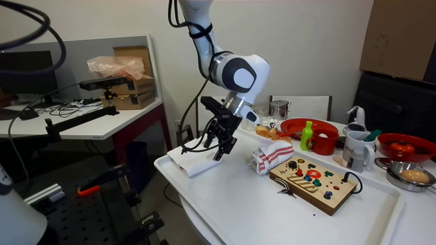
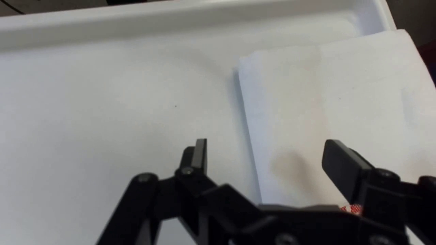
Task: Fold the towel
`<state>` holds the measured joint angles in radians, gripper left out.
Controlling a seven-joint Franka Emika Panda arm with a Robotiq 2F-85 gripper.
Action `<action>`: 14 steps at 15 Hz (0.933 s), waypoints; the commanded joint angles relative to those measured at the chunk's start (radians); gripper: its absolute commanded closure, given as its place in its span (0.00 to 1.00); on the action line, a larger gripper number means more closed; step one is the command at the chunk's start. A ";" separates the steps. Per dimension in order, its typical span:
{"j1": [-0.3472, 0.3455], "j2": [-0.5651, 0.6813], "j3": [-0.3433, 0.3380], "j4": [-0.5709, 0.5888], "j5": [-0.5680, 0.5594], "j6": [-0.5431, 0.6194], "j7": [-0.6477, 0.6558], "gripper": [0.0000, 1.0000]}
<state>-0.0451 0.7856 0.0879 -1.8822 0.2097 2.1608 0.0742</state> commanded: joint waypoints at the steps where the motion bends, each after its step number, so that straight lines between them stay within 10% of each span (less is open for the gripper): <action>1: -0.025 0.018 0.015 0.023 0.058 -0.067 -0.048 0.12; 9: -0.051 0.062 0.029 0.024 0.098 -0.050 -0.176 0.08; 14: -0.050 0.090 0.031 0.027 0.094 -0.054 -0.191 0.22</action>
<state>-0.0877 0.8508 0.1106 -1.8786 0.2894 2.1212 -0.0903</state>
